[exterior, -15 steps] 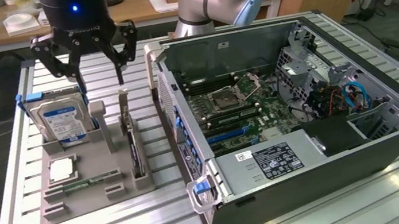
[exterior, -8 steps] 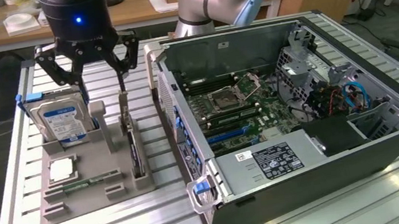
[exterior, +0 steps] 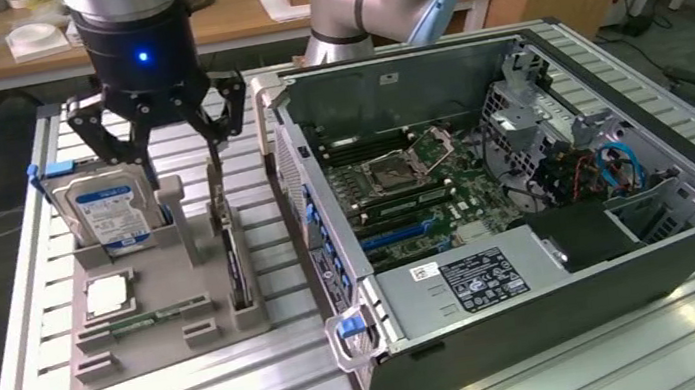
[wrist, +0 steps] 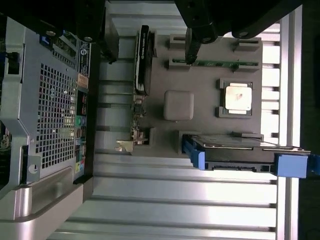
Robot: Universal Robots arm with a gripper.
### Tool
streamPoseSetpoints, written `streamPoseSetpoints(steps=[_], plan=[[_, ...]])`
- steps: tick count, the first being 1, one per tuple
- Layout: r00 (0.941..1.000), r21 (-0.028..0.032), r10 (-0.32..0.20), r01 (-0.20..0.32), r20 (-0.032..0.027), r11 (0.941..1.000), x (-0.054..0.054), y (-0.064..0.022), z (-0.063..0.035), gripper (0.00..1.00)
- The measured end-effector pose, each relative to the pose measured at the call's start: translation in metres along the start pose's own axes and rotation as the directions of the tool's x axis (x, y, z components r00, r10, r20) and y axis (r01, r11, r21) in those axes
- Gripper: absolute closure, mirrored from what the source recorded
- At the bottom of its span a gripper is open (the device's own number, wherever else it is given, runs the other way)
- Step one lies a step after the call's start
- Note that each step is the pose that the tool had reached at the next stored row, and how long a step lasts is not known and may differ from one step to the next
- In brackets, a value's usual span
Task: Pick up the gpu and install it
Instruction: 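Pick up the gpu and move the gpu toward the slot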
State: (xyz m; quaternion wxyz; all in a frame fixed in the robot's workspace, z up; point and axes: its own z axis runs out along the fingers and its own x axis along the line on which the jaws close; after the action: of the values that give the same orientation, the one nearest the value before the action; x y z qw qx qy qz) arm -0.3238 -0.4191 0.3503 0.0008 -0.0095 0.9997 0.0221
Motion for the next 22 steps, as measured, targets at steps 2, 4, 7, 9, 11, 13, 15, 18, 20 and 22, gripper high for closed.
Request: streamPoseSetpoints(steps=[2,4,7,9,11,13,15,18,20,22], plan=[[1.0,0.0,0.0,0.0,0.0,1.0,0.0,-0.0013,0.0036,0.35],[1.0,0.0001,0.0,0.0,-0.0002,1.0,0.0,-0.0041,0.0069,0.35],[1.0,0.0001,-0.001,0.001,-0.0001,1.0,0.0,-0.0089,0.0116,0.35],[1.0,0.0,-0.002,0.002,0.0,1.0,0.0,-0.0114,0.0152,0.35],[1.0,0.0,-0.002,0.002,-0.0001,1.0,0.0,-0.012,0.0187,0.35],[1.0,-0.0001,-0.003,0.003,0.0001,1.0,0.0,-0.0124,0.0225,0.35],[1.0,0.0,-0.003,0.003,0.0,1.0,0.0,-0.0128,0.026,0.35],[1.0,0.0,-0.004,0.004,-0.0001,1.0,0.0,-0.0141,0.0309,0.35],[1.0,0.0001,-0.003,0.003,-0.0002,1.0,-0.003,-0.015,0.0328,0.35],[1.0,-0.0001,-0.003,0.003,0.0,1.0,-0.005,-0.0158,0.0347,0.35]])
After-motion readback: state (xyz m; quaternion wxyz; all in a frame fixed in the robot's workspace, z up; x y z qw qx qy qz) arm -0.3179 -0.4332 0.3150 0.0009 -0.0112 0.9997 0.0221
